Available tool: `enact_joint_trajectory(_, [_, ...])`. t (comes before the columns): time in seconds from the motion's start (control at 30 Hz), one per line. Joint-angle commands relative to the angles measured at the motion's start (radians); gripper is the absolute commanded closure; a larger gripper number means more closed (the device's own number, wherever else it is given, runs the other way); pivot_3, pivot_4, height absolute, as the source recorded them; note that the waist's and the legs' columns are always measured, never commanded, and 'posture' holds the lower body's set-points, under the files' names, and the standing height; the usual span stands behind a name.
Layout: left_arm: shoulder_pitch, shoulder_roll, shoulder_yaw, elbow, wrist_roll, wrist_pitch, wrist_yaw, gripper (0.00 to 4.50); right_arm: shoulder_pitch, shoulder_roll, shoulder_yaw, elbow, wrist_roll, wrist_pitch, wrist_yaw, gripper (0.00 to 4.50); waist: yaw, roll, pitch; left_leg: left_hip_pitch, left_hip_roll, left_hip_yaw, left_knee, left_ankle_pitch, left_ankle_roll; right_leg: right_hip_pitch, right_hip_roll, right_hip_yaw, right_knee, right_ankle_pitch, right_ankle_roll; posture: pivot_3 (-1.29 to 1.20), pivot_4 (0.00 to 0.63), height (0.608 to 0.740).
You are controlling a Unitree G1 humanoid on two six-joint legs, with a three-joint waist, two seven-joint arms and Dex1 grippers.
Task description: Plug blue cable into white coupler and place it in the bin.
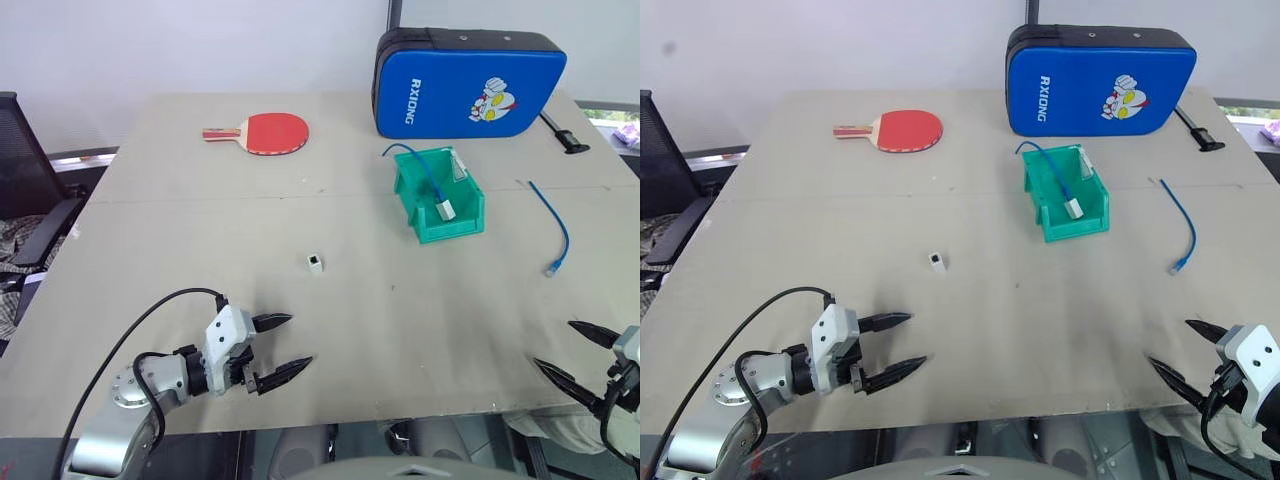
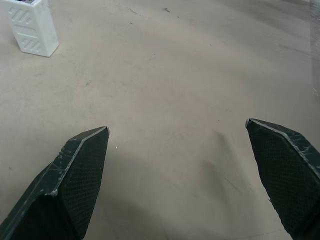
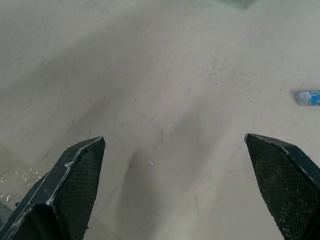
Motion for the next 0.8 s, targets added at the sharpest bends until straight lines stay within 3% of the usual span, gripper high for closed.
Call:
enact_joint_trajectory(0.03, [-0.028,-0.028,0.011,-0.078,-0.079,0.044,0.032,0.00,-0.054,-0.041,-0.026,-0.008,0.017,0.016,-0.016,0.08,0.000,0.000,0.000,0.000,0.000,0.000,0.000,0.000,0.000,0.000,0.000,0.000,0.000,0.000,0.000,0.00,0.150,0.731])
enact_joint_trajectory(0.13, [-0.054,-0.052,0.011,-0.198,-0.198,0.154,0.076,0.00,-0.185,-0.191,-0.021,0.016,0.008,0.097,0.004,0.08,-0.009,0.004,0.005,0.000,0.000,0.003,0.002,0.000,0.000,0.000,-0.002,0.001,0.000,0.000,0.000,0.00,0.150,0.731])
enact_joint_trajectory(0.27, [-0.084,-0.034,-0.012,-0.257,-0.177,0.156,0.060,0.00,-0.315,-0.407,0.073,0.134,-0.083,0.089,0.095,0.08,-0.003,0.002,0.002,0.002,-0.001,0.003,0.004,0.000,0.000,0.002,0.000,0.000,0.000,0.000,0.000,0.00,0.150,0.731])
enact_joint_trajectory(0.37, [-0.116,-0.028,-0.048,-0.256,-0.127,0.110,0.034,0.00,-0.486,-0.544,0.227,0.288,-0.174,0.011,0.168,0.08,-0.001,0.003,0.004,0.001,-0.001,0.001,0.003,0.000,0.001,0.001,0.003,0.000,0.001,0.000,0.000,0.00,0.150,0.731])
enact_joint_trajectory(0.43, [-0.134,-0.033,-0.071,-0.248,-0.111,0.094,0.026,0.00,-0.644,-0.608,0.388,0.441,-0.289,-0.133,0.248,0.60,-0.001,0.004,0.004,0.001,-0.001,0.001,0.003,0.000,0.001,0.001,0.004,0.001,0.001,0.000,-0.001,0.00,0.150,0.731])
enact_joint_trajectory(0.53, [-0.142,-0.044,-0.092,-0.240,-0.099,0.081,0.026,0.00,-0.890,-0.609,0.604,0.679,-0.466,-0.356,0.327,1.92,-0.002,0.003,0.005,0.001,-0.001,0.002,0.002,0.000,0.001,0.000,0.005,0.001,0.000,0.000,-0.001,0.00,0.150,0.731])
enact_joint_trajectory(0.8, [-0.128,-0.063,-0.105,-0.250,-0.083,0.061,0.050,0.00,-1.420,-0.442,0.949,1.252,-0.821,-0.788,0.329,1.92,-0.007,0.005,0.007,0.001,-0.001,0.004,0.002,0.000,0.001,0.000,0.005,0.004,-0.001,0.000,0.000,0.00,0.150,0.731])
